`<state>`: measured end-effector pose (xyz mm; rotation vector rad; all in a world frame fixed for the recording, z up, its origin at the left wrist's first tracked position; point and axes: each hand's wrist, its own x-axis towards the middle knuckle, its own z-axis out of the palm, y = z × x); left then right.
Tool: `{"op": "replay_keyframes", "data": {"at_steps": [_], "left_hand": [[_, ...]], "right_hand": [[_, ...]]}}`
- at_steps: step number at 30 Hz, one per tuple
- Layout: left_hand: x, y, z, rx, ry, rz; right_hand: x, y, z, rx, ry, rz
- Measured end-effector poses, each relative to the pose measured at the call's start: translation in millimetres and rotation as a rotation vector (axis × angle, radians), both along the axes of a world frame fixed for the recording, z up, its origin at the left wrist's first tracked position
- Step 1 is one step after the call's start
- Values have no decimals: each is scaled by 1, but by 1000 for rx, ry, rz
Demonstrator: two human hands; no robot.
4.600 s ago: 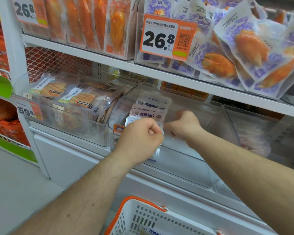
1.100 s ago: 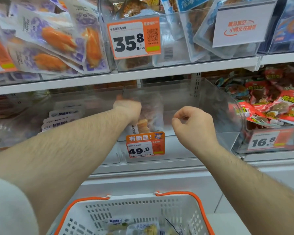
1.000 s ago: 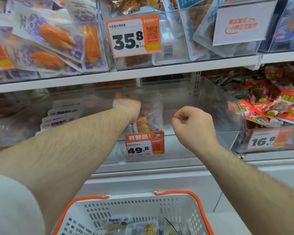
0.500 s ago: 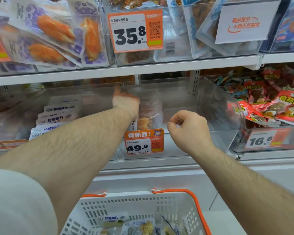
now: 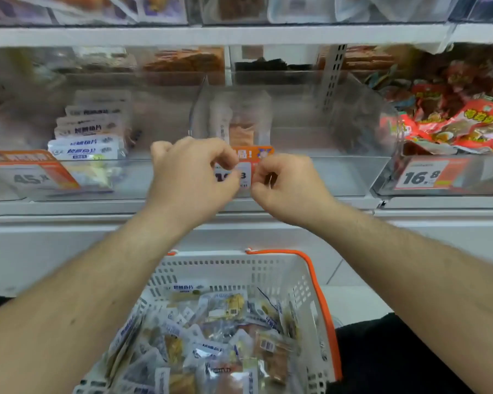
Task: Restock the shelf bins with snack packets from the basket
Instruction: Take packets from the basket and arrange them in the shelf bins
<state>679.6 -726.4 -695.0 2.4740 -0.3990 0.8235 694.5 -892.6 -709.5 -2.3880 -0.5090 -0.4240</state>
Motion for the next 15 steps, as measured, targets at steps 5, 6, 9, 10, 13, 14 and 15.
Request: {"op": "replay_keyframes", "data": {"at_steps": [5,6,9,10,13,14,15], "left_hand": [[-24,-10,-102,-99,450,-31],[-27,-12,-125,-52,606,-18],[-34,-19,-186,58,935,-58],[-37,-21,-203,80,1016,-79],[-42,-30,-246,217,1165,-147],[-44,-33,-257,269,1192,-169],[-45,-36,-265,302,1208,-194]], "right_hand": [[-10,5,-39,-446,393,151],[-13,6,-49,-502,466,177],[-22,7,-77,-645,607,253],[-24,7,-84,-679,628,281],[-28,6,-99,-704,692,347],[-28,6,-101,-700,700,359],[-28,6,-102,-694,703,368]]}}
